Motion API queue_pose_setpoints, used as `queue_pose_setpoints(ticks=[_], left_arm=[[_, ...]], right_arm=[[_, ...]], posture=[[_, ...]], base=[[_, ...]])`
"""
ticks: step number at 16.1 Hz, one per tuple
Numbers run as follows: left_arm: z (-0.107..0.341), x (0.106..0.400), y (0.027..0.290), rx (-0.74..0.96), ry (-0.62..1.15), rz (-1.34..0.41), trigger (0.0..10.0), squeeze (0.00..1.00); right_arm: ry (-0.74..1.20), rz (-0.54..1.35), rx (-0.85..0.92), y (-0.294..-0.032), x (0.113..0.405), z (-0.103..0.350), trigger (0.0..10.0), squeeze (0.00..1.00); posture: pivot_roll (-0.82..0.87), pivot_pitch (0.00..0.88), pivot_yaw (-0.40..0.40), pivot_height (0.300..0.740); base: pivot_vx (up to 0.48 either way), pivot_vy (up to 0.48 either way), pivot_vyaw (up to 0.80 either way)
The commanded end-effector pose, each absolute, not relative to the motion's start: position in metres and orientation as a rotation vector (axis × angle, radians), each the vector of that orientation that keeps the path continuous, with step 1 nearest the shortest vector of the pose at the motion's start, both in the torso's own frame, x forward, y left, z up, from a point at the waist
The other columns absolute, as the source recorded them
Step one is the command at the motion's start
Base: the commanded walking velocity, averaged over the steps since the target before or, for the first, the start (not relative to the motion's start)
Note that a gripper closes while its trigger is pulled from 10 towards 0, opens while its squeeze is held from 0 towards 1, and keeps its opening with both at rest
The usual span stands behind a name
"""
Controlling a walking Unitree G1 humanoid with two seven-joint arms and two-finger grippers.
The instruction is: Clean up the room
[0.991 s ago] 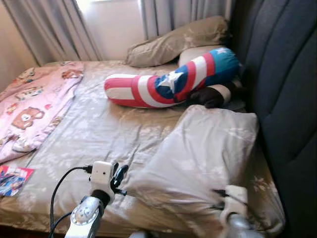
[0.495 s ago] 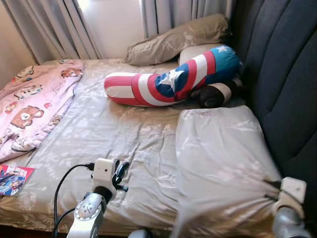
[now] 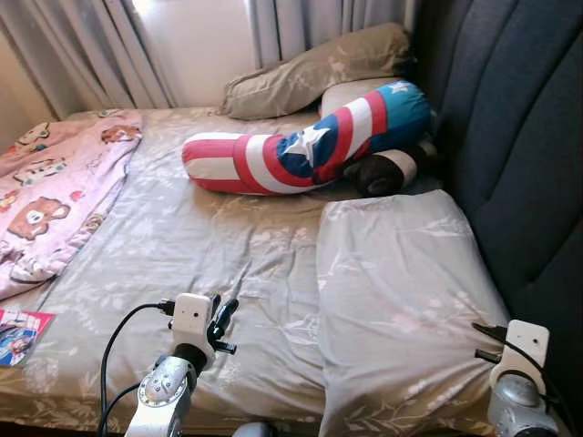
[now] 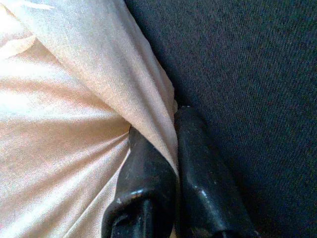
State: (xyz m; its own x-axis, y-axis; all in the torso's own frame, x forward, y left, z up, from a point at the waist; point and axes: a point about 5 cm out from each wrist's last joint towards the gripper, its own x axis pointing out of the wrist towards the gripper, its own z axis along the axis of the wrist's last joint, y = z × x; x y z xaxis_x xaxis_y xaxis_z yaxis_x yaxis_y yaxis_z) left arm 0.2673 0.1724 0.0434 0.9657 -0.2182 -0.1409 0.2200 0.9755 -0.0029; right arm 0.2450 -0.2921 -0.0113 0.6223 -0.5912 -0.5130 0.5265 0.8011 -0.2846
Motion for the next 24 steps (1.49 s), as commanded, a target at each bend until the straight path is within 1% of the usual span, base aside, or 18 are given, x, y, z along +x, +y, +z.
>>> queue_pose_setpoints(ticks=[1, 2, 6, 8, 9, 10, 11, 12, 13, 14, 15, 18, 20, 22, 24], left_arm=[[0.045, 0.269, 0.178, 0.028, 0.134, -0.209, 10.0, 0.00], [0.045, 0.269, 0.178, 0.029, 0.134, -0.209, 10.0, 0.00], [0.042, 0.268, 0.177, 0.022, 0.138, -0.209, 10.0, 0.00], [0.042, 0.267, 0.176, 0.017, 0.138, -0.209, 10.0, 0.00], [0.041, 0.267, 0.177, 0.011, 0.139, -0.200, 10.0, 0.00], [0.040, 0.267, 0.179, -0.004, 0.140, -0.181, 10.0, 0.00], [0.039, 0.267, 0.181, -0.013, 0.141, -0.170, 10.0, 0.00], [0.033, 0.267, 0.189, -0.080, 0.160, -0.092, 10.0, 0.00], [0.029, 0.266, 0.195, -0.130, 0.175, -0.043, 10.0, 0.00], [0.027, 0.265, 0.196, -0.147, 0.180, -0.030, 10.0, 0.00], [0.021, 0.263, 0.199, -0.163, 0.205, -0.018, 10.0, 0.00], [0.013, 0.261, 0.199, -0.201, 0.241, 0.001, 10.0, 0.00], [0.007, 0.261, 0.197, -0.221, 0.266, 0.004, 10.0, 0.00], [-0.003, 0.261, 0.191, -0.239, 0.317, -0.018, 10.0, 0.00], [-0.013, 0.258, 0.191, -0.234, 0.374, -0.015, 10.0, 0.00]], right_arm=[[0.586, -0.627, -0.107, -0.288, 0.254, -0.005, 10.0, 0.12], [0.561, -0.607, -0.134, -0.286, 0.257, -0.002, 10.0, 1.00], [0.461, -0.533, -0.239, -0.278, 0.270, 0.010, 10.0, 1.00], [0.394, -0.471, -0.209, -0.269, 0.277, 0.015, 10.0, 1.00], [0.307, -0.328, -0.142, -0.249, 0.287, 0.021, 10.0, 0.55], [0.284, -0.242, -0.089, -0.236, 0.291, 0.022, 10.0, 0.00], [0.278, -0.216, -0.074, -0.232, 0.292, 0.022, 10.0, 0.00], [0.266, -0.169, -0.031, -0.222, 0.293, 0.021, 10.0, 0.00], [0.277, -0.160, -0.026, -0.219, 0.293, 0.019, 10.0, 0.00], [0.275, -0.157, -0.027, -0.218, 0.292, 0.019, 10.0, 0.00], [0.274, -0.135, 0.034, -0.215, 0.290, 0.016, 10.0, 0.00], [0.345, -0.125, 0.066, -0.210, 0.284, 0.004, 10.0, 0.00], [0.401, -0.106, 0.136, -0.198, 0.276, -0.008, 10.0, 0.00], [0.480, -0.025, 0.119, -0.183, 0.263, -0.023, 10.0, 0.00], [0.533, -0.005, 0.103, -0.183, 0.253, -0.032, 10.0, 0.00]], posture=[[0.03, 0.000, 0.054, 0.670], [0.03, 0.000, 0.053, 0.670], [0.02, 0.000, 0.048, 0.670], [0.02, 0.000, 0.047, 0.670], [0.02, 0.000, 0.046, 0.670], [0.02, 0.000, 0.046, 0.670], [0.02, 0.000, 0.044, 0.670], [0.02, 0.000, 0.042, 0.670], [0.02, 0.000, 0.043, 0.670], [0.01, 0.000, 0.041, 0.674], [0.01, 0.000, 0.041, 0.689], [0.01, 0.000, 0.037, 0.719], [0.01, 0.000, 0.039, 0.739], [0.02, 0.000, 0.032, 0.740], [0.01, 0.000, 0.031, 0.740]], base=[[0.000, 0.000, 0.00], [0.000, 0.000, 0.00], [0.000, 0.000, 0.00], [0.000, 0.000, 0.00], [0.000, 0.000, 0.00], [0.000, 0.000, 0.00], [0.000, 0.000, 0.00], [0.000, 0.000, 0.00], [0.000, 0.000, 0.00], [0.000, 0.000, 0.00], [0.000, 0.000, 0.00], [0.000, 0.000, 0.00], [0.000, 0.000, 0.00], [0.000, 0.000, 0.00], [0.000, 0.000, 0.00]])
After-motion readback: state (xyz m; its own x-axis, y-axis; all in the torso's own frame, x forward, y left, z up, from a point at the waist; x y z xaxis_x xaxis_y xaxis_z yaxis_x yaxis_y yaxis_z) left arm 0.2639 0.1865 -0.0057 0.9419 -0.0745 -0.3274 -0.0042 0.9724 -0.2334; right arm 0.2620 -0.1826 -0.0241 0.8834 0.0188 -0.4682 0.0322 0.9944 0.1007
